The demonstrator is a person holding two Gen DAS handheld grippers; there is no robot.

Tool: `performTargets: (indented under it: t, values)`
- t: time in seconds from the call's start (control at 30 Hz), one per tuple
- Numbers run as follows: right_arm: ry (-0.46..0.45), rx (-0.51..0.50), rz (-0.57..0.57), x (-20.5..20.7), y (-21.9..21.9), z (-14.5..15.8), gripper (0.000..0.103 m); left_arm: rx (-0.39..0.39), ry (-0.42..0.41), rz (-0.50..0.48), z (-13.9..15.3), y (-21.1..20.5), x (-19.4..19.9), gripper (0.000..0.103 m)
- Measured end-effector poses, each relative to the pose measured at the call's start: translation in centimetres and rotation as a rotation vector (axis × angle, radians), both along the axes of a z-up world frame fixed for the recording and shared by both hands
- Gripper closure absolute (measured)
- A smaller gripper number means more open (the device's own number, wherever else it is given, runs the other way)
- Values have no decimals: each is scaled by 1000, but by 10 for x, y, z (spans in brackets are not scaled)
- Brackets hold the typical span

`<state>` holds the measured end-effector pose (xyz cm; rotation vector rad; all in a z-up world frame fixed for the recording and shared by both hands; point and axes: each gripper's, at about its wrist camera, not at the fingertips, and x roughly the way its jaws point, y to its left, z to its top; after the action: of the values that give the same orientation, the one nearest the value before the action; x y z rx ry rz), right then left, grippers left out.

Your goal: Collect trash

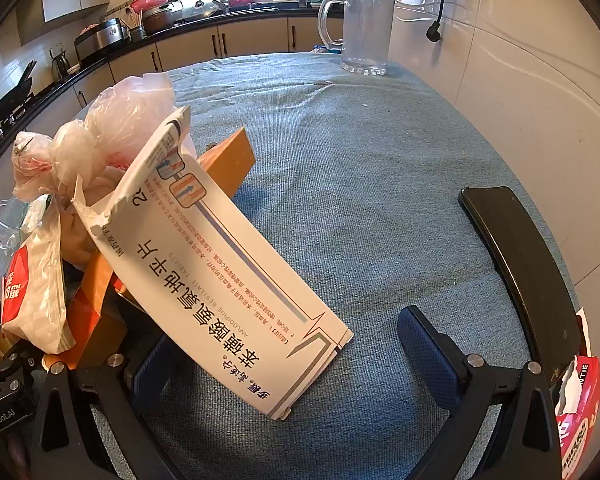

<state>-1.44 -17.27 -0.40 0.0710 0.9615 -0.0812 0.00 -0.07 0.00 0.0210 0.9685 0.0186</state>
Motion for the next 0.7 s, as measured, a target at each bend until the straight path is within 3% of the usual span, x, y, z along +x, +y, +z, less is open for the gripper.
performTargets:
  t: [0.2,0.3,0.5,0.6,0.7]
  values:
    - [21,-17,-1,-14,-3,7,0,43,-34,-41,8,-1,-19,0]
    - [-50,14,-14,-41,-2,25,0,53,-116,-64,21,-4,-56,0]
    - [-270,-81,-23,-116,24,76,0,54,-283,-49,46,12,-117,0]
    - [-341,-166,-22,-147,47,92,0,74,-345,-5,51,25,-144,0]
    - [-377,-118,24,-173,65,105,0,68,-381,58,54,45,-161,0]
